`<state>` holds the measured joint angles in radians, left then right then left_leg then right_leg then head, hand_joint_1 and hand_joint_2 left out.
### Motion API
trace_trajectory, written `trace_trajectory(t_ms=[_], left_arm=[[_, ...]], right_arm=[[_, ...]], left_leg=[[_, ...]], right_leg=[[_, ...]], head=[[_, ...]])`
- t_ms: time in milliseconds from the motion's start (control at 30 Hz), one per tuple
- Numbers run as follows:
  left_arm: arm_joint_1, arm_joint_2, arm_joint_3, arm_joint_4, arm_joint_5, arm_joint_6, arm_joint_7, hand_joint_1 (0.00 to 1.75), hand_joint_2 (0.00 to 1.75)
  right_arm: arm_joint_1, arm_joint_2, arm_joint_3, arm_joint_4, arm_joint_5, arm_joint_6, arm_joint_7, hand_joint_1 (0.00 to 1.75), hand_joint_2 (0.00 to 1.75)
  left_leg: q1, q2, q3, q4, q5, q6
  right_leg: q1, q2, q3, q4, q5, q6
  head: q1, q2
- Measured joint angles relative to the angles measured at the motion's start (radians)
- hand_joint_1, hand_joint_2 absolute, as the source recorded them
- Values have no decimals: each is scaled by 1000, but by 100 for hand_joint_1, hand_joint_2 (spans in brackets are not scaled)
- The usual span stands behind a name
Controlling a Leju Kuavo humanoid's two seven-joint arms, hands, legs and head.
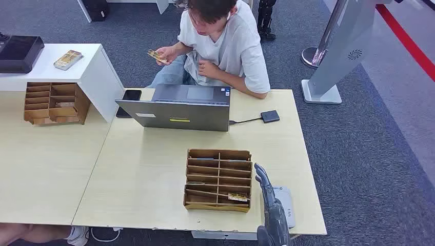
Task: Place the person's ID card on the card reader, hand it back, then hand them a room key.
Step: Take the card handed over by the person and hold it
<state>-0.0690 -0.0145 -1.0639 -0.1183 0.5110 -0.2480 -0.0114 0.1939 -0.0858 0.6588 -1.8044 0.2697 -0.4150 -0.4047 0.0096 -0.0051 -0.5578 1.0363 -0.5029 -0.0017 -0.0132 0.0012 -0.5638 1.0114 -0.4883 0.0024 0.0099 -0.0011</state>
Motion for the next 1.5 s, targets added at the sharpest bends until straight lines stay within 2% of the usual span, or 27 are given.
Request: trace_trajectory(t_ms=[733,933,1067,1333,1500], left_arm=[[0,0,-2,0,-7,0,-1,0,0],[0,0,-7,0,-8,0,-3,0,0],[-2,0,-14,0,-9,0,-2,0,0],[-7,0,-29,0,-17,0,1,0,0],[-15,0,-42,0,-32,0,9,0,0]], right_arm=[[1,0,0,0,14,-6,6,0,0],[-9,0,-2,0,115,-6,32,0,0],[-41,0,-10,0,204,15,45,0,175],[-133,0,-28,-6,403,27,110,0,175],[-216,0,-29,-6,625,-22,205,0,175]], left_leg=[[0,0,0,0,0,0],[0,0,0,0,0,0],[0,0,0,0,0,0],[0,0,0,0,1,0],[0,0,1,0,1,0]], right_leg=[[0,0,0,0,0,0],[0,0,0,0,0,0],[0,0,0,0,0,0],[0,0,0,0,1,-1],[0,1,0,0,1,-1]], head=[[0,0],[0,0],[0,0],[0,0],[0,0]])
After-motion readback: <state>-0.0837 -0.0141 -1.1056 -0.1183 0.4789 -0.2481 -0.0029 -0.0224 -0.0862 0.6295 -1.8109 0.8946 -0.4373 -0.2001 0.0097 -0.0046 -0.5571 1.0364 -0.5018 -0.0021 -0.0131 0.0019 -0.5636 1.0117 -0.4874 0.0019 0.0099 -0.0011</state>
